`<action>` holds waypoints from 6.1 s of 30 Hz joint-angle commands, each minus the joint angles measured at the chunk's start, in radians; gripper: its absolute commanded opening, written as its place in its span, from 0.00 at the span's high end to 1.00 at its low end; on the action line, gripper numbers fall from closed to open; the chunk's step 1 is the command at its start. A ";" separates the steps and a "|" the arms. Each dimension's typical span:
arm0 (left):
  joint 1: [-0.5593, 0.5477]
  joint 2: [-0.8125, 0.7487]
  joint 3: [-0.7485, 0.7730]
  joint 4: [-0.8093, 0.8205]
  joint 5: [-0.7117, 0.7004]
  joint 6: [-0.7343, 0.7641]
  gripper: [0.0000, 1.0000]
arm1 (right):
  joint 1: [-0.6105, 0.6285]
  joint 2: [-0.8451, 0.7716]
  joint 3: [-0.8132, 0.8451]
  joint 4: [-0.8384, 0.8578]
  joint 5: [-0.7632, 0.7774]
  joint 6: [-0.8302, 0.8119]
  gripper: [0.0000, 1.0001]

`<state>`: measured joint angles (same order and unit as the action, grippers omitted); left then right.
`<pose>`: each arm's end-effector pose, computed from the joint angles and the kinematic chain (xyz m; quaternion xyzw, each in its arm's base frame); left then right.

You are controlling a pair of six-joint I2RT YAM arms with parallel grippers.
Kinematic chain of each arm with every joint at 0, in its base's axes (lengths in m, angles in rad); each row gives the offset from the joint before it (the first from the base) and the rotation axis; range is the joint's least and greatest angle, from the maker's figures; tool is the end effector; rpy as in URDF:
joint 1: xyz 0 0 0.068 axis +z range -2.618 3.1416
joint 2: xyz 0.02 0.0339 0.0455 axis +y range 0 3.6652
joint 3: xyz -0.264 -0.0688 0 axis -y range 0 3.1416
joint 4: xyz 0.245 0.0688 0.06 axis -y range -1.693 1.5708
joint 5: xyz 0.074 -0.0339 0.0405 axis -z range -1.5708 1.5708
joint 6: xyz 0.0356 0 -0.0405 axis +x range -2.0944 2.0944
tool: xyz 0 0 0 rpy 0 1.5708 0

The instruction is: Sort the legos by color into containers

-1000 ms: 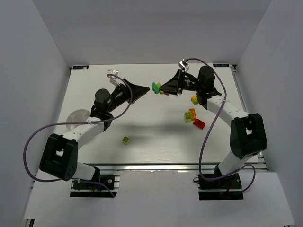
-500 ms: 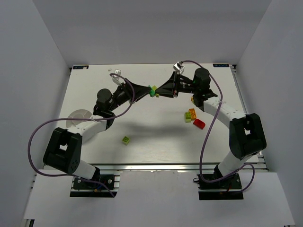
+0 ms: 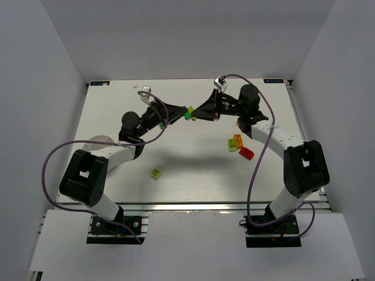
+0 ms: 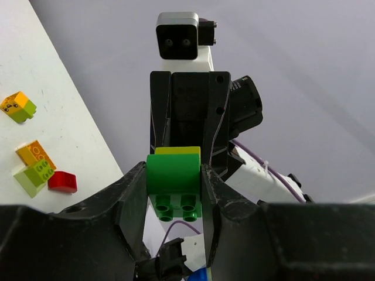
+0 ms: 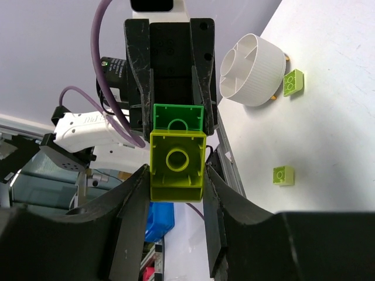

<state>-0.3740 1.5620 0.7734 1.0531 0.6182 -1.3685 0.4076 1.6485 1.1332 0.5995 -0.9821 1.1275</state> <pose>0.3018 -0.1406 0.2729 -0.0638 0.6240 -0.6979 0.3457 0.3341 0.1765 0.3161 -0.1147 0.6808 0.6805 0.2456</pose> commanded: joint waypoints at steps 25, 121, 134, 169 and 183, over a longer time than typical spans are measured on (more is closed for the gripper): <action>0.175 -0.408 0.225 -1.533 -0.586 0.592 1.00 | -0.090 -0.036 0.224 -0.604 0.135 -0.854 1.00; 0.765 -0.152 0.369 -1.909 -1.118 0.348 0.53 | 0.013 -0.056 0.088 -0.553 0.249 -1.014 1.00; 0.765 -0.168 0.363 -1.920 -1.115 0.348 0.42 | 0.013 -0.064 0.085 -0.555 0.250 -1.023 1.00; 0.638 -0.738 0.064 -1.478 -0.038 0.504 0.18 | 0.335 -0.104 0.168 -0.790 0.255 -1.628 0.97; 0.061 -0.534 0.035 -1.222 -0.233 0.404 0.18 | 0.427 -0.098 0.154 -0.751 0.433 -1.534 0.93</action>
<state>-0.2600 1.0046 0.7906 -0.2447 0.4294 -0.9554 0.8352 1.5536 1.2640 -0.2028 -0.6033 -0.4355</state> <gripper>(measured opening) 0.826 0.426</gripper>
